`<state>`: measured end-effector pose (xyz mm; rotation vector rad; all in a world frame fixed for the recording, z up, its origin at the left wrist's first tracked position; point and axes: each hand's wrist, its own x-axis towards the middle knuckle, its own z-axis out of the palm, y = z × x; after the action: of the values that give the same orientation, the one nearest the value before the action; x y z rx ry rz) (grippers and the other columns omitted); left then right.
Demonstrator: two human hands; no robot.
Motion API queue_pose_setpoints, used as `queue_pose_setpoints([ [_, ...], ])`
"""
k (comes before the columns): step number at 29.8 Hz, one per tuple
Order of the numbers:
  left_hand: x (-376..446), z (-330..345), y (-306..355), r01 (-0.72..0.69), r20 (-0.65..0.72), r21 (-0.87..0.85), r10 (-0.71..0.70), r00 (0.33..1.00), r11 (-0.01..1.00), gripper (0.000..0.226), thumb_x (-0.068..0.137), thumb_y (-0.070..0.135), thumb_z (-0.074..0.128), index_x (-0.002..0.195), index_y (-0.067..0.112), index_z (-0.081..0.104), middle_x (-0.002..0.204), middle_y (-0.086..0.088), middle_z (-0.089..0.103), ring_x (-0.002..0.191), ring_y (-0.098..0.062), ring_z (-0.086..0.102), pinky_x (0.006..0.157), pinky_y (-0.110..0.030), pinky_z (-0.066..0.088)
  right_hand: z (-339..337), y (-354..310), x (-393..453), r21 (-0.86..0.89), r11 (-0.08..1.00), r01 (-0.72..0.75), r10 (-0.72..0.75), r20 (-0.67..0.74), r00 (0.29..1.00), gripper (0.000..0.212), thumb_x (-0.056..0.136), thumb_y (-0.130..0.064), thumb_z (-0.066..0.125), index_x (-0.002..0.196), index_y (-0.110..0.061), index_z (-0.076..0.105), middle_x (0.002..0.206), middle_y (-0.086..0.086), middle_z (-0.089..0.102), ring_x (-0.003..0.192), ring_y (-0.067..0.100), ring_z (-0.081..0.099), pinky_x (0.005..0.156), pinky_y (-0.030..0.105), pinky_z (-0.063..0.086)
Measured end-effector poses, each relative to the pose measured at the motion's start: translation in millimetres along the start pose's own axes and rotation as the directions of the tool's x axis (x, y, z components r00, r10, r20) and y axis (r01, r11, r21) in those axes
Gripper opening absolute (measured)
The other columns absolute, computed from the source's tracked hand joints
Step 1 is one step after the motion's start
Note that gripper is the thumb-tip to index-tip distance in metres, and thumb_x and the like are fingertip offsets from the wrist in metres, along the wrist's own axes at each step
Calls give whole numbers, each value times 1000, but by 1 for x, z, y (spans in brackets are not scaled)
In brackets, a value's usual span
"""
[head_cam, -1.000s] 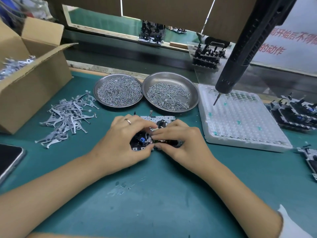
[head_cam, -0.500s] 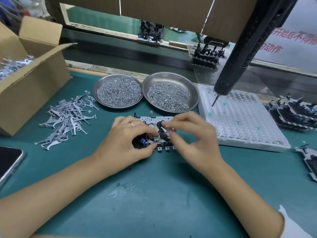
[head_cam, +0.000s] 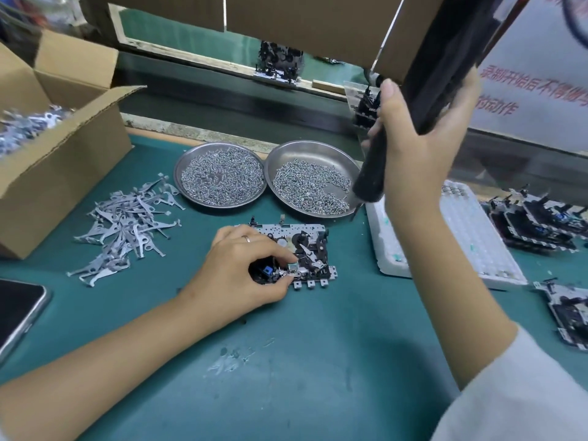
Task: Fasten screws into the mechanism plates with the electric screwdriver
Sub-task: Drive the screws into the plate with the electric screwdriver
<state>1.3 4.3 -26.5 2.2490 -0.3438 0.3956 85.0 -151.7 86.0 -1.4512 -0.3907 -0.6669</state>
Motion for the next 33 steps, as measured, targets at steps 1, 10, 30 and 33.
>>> queue_pose_setpoints([
  [1, 1, 0, 0, 6, -3, -7, -6, 1000, 1000, 23, 65, 21, 84, 86, 23, 76, 79, 17, 64, 89, -7, 50, 94, -30, 30, 5, 0, -8, 58, 998, -23, 23, 5, 1000, 47, 89, -10, 61, 126, -1, 34, 79, 17, 53, 57, 25, 54, 53, 36, 50],
  [10, 1, 0, 0, -7, -18, -39, 7, 1000, 999, 24, 63, 23, 81, 81, 33, 68, 77, 25, 56, 86, -4, 48, 91, -24, 31, 26, 3, -70, 354, 923, -149, 128, 83, 988, 24, 81, -19, 60, 91, -11, 39, 63, 6, 50, 38, 21, 47, 44, 24, 39],
  [30, 1, 0, -2, -9, -11, -32, 8, 1000, 999, 17, 62, 29, 73, 77, 20, 73, 77, 25, 57, 84, -4, 47, 87, -26, 32, 32, 8, -77, 339, 934, -112, 100, 54, 994, 20, 82, -17, 57, 90, -16, 39, 70, 11, 48, 37, 20, 45, 43, 23, 39],
  [33, 1, -1, -3, -19, -5, -25, 19, 1000, 1000, 18, 62, 28, 73, 78, 19, 74, 76, 26, 56, 84, -7, 48, 86, -27, 33, 32, 9, -78, 333, 937, -105, 91, 57, 994, 21, 83, -17, 57, 92, -16, 38, 68, 12, 47, 38, 20, 45, 44, 23, 39],
])
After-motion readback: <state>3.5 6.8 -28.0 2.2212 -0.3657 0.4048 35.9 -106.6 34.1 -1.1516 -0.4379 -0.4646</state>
